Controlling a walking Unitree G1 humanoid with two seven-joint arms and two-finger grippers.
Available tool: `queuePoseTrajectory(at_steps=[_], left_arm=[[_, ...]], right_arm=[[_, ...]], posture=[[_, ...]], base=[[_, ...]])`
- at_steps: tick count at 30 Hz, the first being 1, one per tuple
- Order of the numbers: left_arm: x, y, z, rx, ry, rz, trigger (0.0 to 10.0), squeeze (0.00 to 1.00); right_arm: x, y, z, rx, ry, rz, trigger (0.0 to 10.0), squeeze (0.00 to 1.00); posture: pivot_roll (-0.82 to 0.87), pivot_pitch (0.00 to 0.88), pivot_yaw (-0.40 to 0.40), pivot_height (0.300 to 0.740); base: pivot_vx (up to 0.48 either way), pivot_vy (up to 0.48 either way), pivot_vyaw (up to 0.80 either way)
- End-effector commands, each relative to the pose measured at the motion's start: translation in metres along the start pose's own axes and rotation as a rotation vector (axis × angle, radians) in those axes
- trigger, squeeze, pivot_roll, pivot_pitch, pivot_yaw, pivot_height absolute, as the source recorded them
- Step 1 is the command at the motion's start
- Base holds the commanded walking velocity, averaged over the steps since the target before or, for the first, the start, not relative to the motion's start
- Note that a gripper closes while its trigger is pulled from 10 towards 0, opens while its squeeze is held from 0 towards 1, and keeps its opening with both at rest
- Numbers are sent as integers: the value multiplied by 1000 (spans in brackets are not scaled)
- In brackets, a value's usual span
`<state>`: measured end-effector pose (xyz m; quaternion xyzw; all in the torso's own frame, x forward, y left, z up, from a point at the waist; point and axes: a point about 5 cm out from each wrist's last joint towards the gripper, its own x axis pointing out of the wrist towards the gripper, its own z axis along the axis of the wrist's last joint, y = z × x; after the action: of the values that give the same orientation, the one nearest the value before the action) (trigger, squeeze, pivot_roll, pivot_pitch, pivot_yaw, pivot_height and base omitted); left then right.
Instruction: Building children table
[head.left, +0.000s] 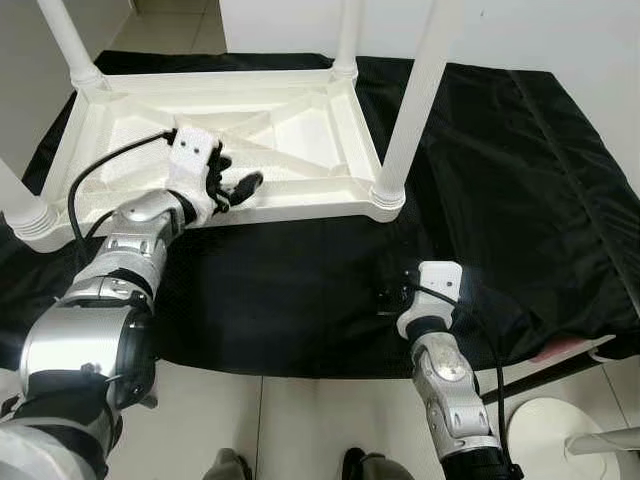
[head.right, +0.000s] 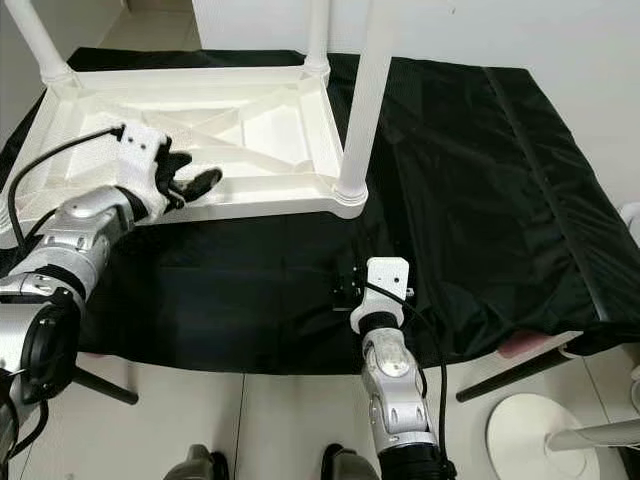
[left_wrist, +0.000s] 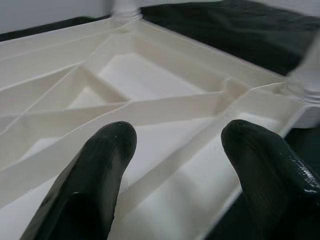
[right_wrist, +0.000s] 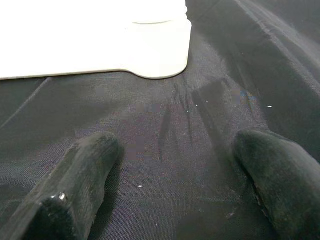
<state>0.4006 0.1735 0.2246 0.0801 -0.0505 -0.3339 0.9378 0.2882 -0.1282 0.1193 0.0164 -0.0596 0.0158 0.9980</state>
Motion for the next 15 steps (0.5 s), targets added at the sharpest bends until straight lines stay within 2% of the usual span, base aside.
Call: queuePoseTrajectory(at_steps=[1, 3, 6, 9, 12, 15], left_arm=[[-2, -6, -8, 16, 27, -68, 10000, 0], [-2, -7, -10, 24, 44, -70, 10000, 0], [-3, -11, -22, 133, 147, -84, 10000, 0], [-4, -12, -26, 167, 176, -89, 10000, 0], [-5, -10, -36, 232, 278, -43, 10000, 0], [-6, -10, -38, 241, 302, -33, 10000, 0]], right_arm=[[-6, -2, -11, -2, 48, -6, 10000, 0], [-5, -1, -10, -2, 48, -5, 10000, 0], [-4, -1, -9, -1, 45, -3, 10000, 0], [-3, -1, -9, -1, 43, -2, 10000, 0], [-4, -1, -9, 1, 43, -4, 10000, 0], [-4, -1, -9, 1, 43, -5, 10000, 0]], posture=[[-19, 166, 17, 740], [-19, 166, 17, 740], [-18, 166, 17, 740], [-18, 166, 18, 740], [-20, 168, 19, 740], [-23, 169, 22, 740]], base=[[0, 0, 0], [0, 0, 0], [0, 0, 0], [0, 0, 0], [0, 0, 0], [0, 0, 0]])
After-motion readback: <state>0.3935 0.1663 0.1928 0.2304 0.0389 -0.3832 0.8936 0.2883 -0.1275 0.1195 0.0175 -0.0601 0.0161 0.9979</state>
